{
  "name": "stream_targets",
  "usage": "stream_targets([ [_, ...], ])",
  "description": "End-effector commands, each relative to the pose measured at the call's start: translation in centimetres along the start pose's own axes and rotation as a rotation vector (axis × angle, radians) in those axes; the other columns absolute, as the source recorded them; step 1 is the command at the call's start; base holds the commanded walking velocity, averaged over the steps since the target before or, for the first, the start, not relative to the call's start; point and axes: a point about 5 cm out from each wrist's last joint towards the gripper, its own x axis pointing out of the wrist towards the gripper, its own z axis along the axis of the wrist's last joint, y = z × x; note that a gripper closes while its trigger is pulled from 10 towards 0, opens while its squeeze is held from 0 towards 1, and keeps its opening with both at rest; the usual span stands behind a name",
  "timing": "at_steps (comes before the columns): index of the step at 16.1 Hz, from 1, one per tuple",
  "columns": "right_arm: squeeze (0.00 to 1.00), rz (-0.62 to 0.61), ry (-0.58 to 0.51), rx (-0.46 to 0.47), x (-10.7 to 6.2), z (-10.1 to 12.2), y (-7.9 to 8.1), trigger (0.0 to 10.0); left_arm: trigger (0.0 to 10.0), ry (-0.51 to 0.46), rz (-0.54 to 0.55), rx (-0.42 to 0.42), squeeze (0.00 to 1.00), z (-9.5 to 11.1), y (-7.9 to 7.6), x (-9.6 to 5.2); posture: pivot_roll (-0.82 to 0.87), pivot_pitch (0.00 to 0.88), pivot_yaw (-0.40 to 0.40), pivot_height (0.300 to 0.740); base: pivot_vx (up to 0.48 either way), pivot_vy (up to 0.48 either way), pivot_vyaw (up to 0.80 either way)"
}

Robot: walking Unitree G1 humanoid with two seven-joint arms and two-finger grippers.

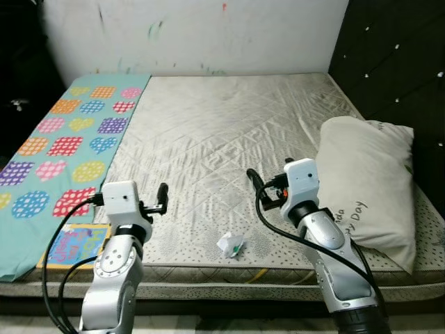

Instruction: Clean up the room

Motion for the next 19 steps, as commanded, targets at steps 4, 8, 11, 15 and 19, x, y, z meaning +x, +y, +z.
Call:
stream_targets([
  [4,0.00,0.013,0.001,-0.002,0.27,-0.05,0.18,10.0,10.0,-0.050,-0.076,-0.015,0.00,0.69,-0.55,-0.13,-0.16,0.000,-0.014,0.740,0.060,0.000,0.00],
  [8,0.00,0.019,0.002,-0.013,0.14,-0.12,0.00,10.0,10.0,-0.053,-0.092,-0.017,0.00,0.69,-0.70,-0.19,-0.15,0.000,-0.014,0.740,0.349,0.000,0.00],
  [11,0.00,0.017,0.007,-0.026,-0.07,-0.30,-0.28,10.0,10.0,-0.054,-0.097,-0.019,0.00,0.68,-0.70,-0.24,-0.15,0.000,-0.014,0.740,0.360,0.000,0.00],
  [15,0.00,0.003,0.021,-0.035,-0.44,-0.73,-0.47,10.0,10.0,-0.045,-0.091,-0.016,0.00,0.58,-0.69,-0.23,-0.16,0.000,-0.011,0.740,0.344,0.000,0.00],
  [19,0.00,-0.003,0.029,-0.039,-0.65,-0.87,-0.75,10.0,10.0,-0.033,-0.067,-0.041,0.00,0.50,-0.67,-0.04,-0.16,0.000,-0.011,0.740,0.000,0.000,0.00],
])
